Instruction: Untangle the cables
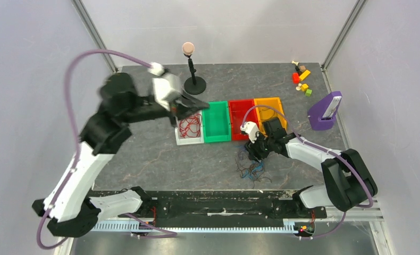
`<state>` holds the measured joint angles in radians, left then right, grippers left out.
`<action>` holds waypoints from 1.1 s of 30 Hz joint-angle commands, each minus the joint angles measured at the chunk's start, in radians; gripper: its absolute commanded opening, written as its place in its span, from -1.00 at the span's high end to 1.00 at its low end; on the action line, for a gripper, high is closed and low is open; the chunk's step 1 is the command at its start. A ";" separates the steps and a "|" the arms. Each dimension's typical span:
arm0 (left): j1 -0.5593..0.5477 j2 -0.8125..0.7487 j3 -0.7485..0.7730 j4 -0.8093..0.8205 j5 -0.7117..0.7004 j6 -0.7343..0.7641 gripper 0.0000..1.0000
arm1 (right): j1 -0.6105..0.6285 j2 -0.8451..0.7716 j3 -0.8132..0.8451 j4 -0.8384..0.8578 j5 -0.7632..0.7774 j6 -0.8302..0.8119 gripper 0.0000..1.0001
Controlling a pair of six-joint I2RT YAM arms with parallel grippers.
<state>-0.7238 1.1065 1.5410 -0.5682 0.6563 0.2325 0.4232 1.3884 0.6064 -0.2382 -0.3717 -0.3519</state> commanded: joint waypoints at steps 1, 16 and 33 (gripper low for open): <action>0.088 -0.013 0.180 0.111 0.046 -0.195 0.95 | -0.003 0.028 -0.044 -0.101 0.077 -0.038 -0.06; 0.051 -0.091 -0.660 0.392 -0.020 -0.466 -0.52 | -0.008 -0.080 0.011 -0.091 -0.132 0.051 0.38; -0.086 0.481 -0.686 0.485 -0.062 0.228 -0.61 | -0.008 -0.081 0.090 -0.150 -0.179 0.048 0.32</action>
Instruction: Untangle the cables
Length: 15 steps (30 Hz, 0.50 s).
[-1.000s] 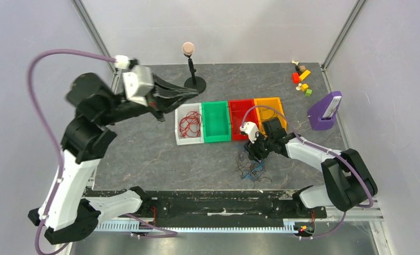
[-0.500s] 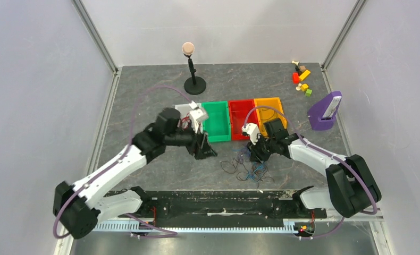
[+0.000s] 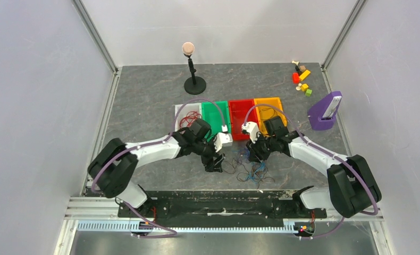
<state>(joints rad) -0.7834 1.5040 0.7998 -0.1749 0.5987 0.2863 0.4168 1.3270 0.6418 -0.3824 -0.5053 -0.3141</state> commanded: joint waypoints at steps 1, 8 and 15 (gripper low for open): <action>-0.029 0.098 0.057 0.118 -0.009 0.179 -0.62 | -0.003 -0.025 0.056 -0.007 -0.046 0.013 0.31; -0.066 0.119 0.039 0.170 0.053 0.147 0.29 | -0.002 -0.034 0.057 -0.007 -0.027 0.022 0.22; -0.062 -0.076 0.037 0.087 0.088 -0.010 0.95 | -0.003 -0.080 0.046 0.044 0.062 0.064 -0.47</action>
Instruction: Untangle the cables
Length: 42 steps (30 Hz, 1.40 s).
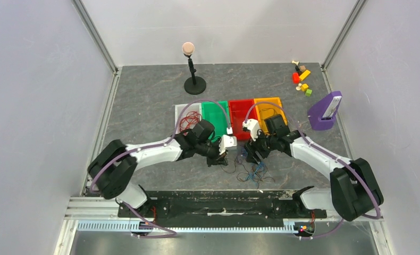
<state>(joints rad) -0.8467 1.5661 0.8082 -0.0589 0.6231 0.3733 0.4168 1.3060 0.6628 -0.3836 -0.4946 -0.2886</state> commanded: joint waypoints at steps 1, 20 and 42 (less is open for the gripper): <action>0.001 -0.175 0.037 -0.050 0.076 -0.121 0.95 | -0.003 -0.070 0.024 0.067 0.055 0.059 -0.55; 0.007 -0.483 0.479 -0.201 0.013 -0.429 0.96 | 0.063 -0.003 -0.108 0.341 0.057 0.172 -0.50; 0.147 -0.386 1.192 -0.245 -0.260 -0.427 0.95 | 0.046 -0.060 -0.182 0.195 0.268 -0.153 0.61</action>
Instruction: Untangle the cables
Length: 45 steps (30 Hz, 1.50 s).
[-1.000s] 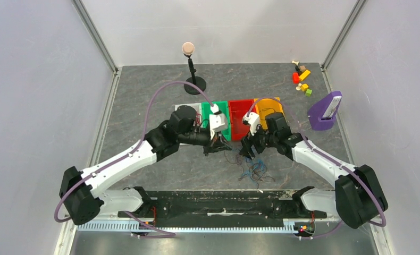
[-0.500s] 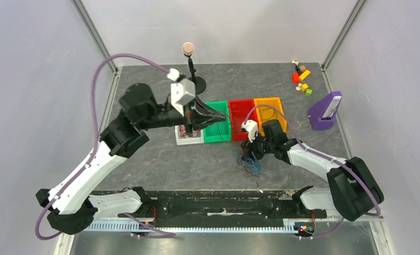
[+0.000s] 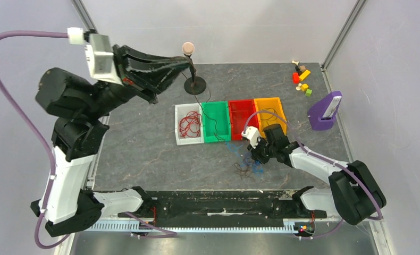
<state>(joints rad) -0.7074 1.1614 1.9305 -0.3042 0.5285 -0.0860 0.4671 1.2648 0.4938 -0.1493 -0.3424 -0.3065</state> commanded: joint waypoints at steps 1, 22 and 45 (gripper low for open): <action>0.009 0.019 0.074 0.002 -0.200 0.037 0.95 | -0.004 -0.020 -0.017 -0.047 0.143 -0.162 0.78; 0.009 -0.119 -0.425 0.111 -0.108 -0.145 0.95 | -0.020 -0.120 0.402 -0.332 -0.093 -0.065 -0.58; 0.009 -0.090 -0.403 0.046 -0.228 -0.116 0.96 | -0.043 -0.217 0.361 -0.312 -0.459 0.175 -0.16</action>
<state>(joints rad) -0.7017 1.0702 1.4864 -0.2684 0.3134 -0.1822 0.3946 1.0363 0.8997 -0.5289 -0.7612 -0.1638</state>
